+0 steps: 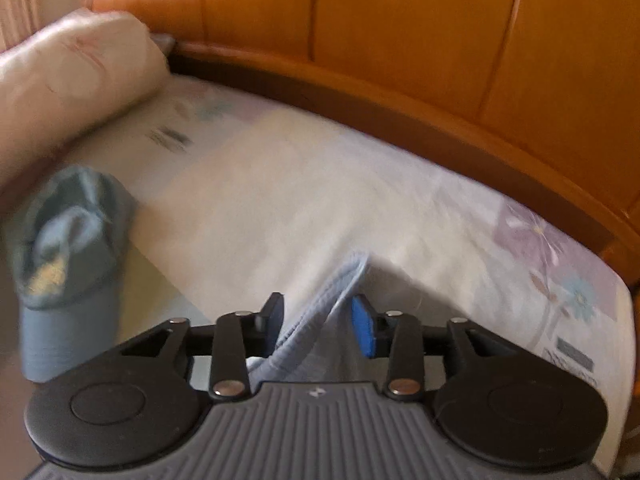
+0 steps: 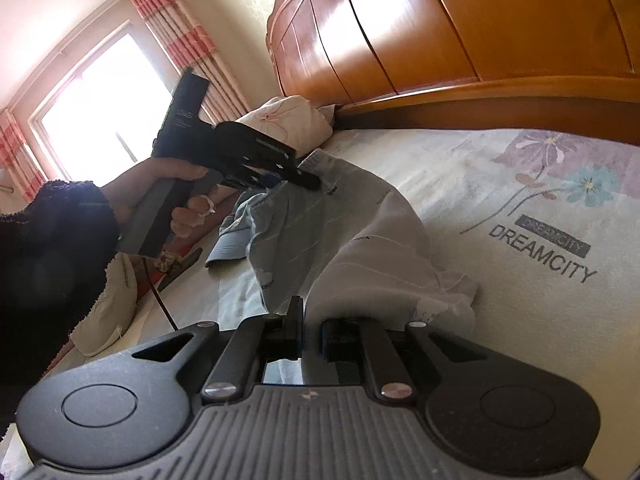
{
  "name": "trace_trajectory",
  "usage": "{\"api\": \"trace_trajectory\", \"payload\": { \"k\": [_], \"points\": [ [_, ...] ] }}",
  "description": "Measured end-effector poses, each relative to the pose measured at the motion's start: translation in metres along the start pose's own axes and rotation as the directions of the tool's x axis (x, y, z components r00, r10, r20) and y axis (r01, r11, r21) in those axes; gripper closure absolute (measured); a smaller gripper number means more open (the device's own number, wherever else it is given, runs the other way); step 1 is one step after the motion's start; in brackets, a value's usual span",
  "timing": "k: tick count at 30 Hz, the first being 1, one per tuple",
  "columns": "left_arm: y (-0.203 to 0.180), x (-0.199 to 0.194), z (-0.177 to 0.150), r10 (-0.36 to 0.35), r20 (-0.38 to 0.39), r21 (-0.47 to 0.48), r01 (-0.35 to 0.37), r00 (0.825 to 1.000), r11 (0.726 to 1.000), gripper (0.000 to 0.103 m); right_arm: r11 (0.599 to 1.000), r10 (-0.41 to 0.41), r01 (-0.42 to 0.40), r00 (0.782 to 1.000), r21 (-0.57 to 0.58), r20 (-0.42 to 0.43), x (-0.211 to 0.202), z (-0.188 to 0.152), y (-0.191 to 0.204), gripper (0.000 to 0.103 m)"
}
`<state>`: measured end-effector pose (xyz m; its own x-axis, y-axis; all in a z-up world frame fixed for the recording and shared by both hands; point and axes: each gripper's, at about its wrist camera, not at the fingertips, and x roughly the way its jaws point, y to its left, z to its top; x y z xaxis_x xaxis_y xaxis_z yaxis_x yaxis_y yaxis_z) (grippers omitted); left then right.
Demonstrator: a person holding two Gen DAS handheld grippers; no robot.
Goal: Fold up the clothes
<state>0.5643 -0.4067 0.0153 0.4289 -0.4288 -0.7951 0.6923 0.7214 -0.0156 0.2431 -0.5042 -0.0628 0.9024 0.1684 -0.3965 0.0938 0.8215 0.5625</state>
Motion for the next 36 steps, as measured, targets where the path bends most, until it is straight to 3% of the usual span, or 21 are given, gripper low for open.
{"api": "trace_trajectory", "payload": {
  "k": [2, 4, 6, 8, 10, 13, 15, 17, 20, 23, 25, 27, 29, 33, 36],
  "points": [
    [0.001, -0.009, -0.001, -0.006, 0.035, -0.025, 0.007, 0.999, 1.0, 0.054, 1.0, -0.003, 0.003, 1.0, 0.015, -0.008, 0.0, -0.001, -0.004, 0.089],
    [-0.005, -0.014, -0.014, -0.076, 0.032, -0.014, 0.077, 0.997, 0.997, 0.052, 0.999, 0.006, -0.006, 1.0, 0.032, -0.023, 0.0, -0.001, -0.006, 0.083],
    [-0.015, -0.019, -0.034, -0.125, 0.026, 0.028, 0.125, 0.992, 0.992, 0.051, 0.999, 0.021, -0.02, 0.999, 0.03, -0.039, -0.002, 0.001, -0.007, 0.067],
    [-0.023, -0.021, -0.055, -0.156, 0.017, 0.061, 0.154, 0.988, 0.986, 0.05, 1.0, 0.022, -0.021, 0.998, 0.012, -0.058, -0.006, 0.002, -0.007, 0.042],
    [-0.027, -0.021, -0.075, -0.185, 0.0, 0.067, 0.185, 0.983, 0.98, 0.049, 1.0, 0.021, -0.023, 0.996, -0.015, -0.089, -0.013, 0.003, -0.008, 0.029],
    [-0.031, -0.015, -0.097, -0.204, -0.032, 0.07, 0.206, 0.978, 0.976, 0.048, 0.998, 0.001, -0.009, 0.992, -0.064, -0.127, -0.025, 0.003, -0.013, 0.023],
    [-0.035, -0.01, -0.11, -0.205, -0.047, 0.084, 0.208, 0.978, 0.974, 0.047, 0.992, -0.061, 0.045, 0.989, -0.12, -0.134, -0.034, 0.001, -0.017, 0.019],
    [-0.04, -0.005, -0.119, -0.202, -0.059, 0.103, 0.207, 0.978, 0.973, 0.046, 0.967, -0.176, 0.15, 0.978, -0.204, -0.116, -0.042, -0.002, -0.02, 0.015],
    [-0.046, -0.002, -0.125, -0.19, -0.05, 0.12, 0.195, 0.98, 0.973, 0.044, 0.898, -0.349, 0.319, 0.936, -0.303, -0.047, -0.046, -0.007, -0.021, 0.006],
    [-0.048, -0.005, -0.125, -0.199, -0.043, 0.108, 0.203, 0.979, 0.973, 0.044, 0.791, -0.472, 0.429, 0.882, -0.437, 0.011, -0.03, -0.017, -0.014, 0.0],
    [-0.047, -0.009, -0.126, -0.206, -0.038, 0.105, 0.209, 0.978, 0.972, 0.044, 0.77, -0.465, 0.405, 0.885, -0.493, 0.0, -0.015, -0.022, -0.008, 0.0],
    [-0.048, -0.013, -0.127, -0.215, -0.034, 0.104, 0.217, 0.976, 0.971, 0.044, 0.77, -0.414, 0.362, 0.91, -0.525, 0.021, -0.003, -0.023, 0.002, 0.0],
    [-0.049, -0.016, -0.129, -0.223, -0.032, 0.098, 0.225, 0.974, 0.969, 0.044, 0.759, -0.394, 0.361, 0.917, -0.541, 0.06, 0.009, -0.019, 0.007, 0.0],
    [-0.051, -0.02, -0.136, -0.227, -0.035, 0.098, 0.23, 0.973, 0.968, 0.044, 0.687, -0.436, 0.401, 0.894, -0.606, 0.097, 0.034, -0.012, -0.001, 0.0],
    [-0.053, -0.021, -0.141, -0.228, -0.035, 0.113, 0.231, 0.973, 0.966, 0.043, 0.661, -0.465, 0.457, 0.872, -0.595, 0.153, 0.035, -0.007, -0.013, 0.0]
  ]
}}
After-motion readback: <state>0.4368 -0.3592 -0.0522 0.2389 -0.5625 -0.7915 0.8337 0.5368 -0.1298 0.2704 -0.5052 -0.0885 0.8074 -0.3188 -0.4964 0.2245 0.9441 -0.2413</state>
